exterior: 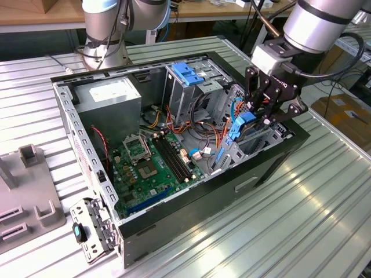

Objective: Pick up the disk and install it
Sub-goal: 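Insert the disk into the insertion slot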

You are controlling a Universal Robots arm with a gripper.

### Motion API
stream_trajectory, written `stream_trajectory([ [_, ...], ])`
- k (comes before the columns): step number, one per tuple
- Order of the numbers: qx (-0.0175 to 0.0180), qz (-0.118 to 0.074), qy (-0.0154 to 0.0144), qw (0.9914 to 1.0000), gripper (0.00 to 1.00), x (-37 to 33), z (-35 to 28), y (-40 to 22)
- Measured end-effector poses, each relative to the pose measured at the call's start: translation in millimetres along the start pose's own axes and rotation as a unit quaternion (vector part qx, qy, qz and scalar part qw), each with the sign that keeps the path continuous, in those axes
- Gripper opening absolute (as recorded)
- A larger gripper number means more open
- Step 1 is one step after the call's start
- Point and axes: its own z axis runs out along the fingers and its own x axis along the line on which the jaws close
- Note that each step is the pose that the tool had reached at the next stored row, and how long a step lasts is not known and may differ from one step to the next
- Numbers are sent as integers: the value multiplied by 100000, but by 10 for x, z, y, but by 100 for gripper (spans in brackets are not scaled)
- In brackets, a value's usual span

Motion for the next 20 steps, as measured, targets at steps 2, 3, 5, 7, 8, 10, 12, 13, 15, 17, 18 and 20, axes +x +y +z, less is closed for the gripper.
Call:
stream_trajectory([
  [2, -2, 2, -5, 100000, 35, 0, 67, 0],
  [3, -2, 0, -11, 100000, 35, 0, 80, 0],
  [5, -1, 2, 28, 100000, 35, 1, 87, 0],
  [7, -1, 1, 29, 100000, 35, 1, 87, 0],
  [8, -4, -2, 31, 100000, 36, 1, 87, 0],
  [10, 1, 3, 30, 100000, 43, 1, 87, 0],
  [12, -1, -2, 32, 100000, 43, 0, 89, 1],
  [13, 0, 3, 21, 100000, 43, 0, 96, 8],
  [15, -1, 0, 45, 100000, 43, 0, 106, 24],
  [17, -1, -6, 53, 100000, 43, 1, 107, 25],
  [18, -1, 0, 47, 100000, 43, 1, 108, 27],
  [20, -1, 1, 46, 100000, 43, 0, 111, 33],
])
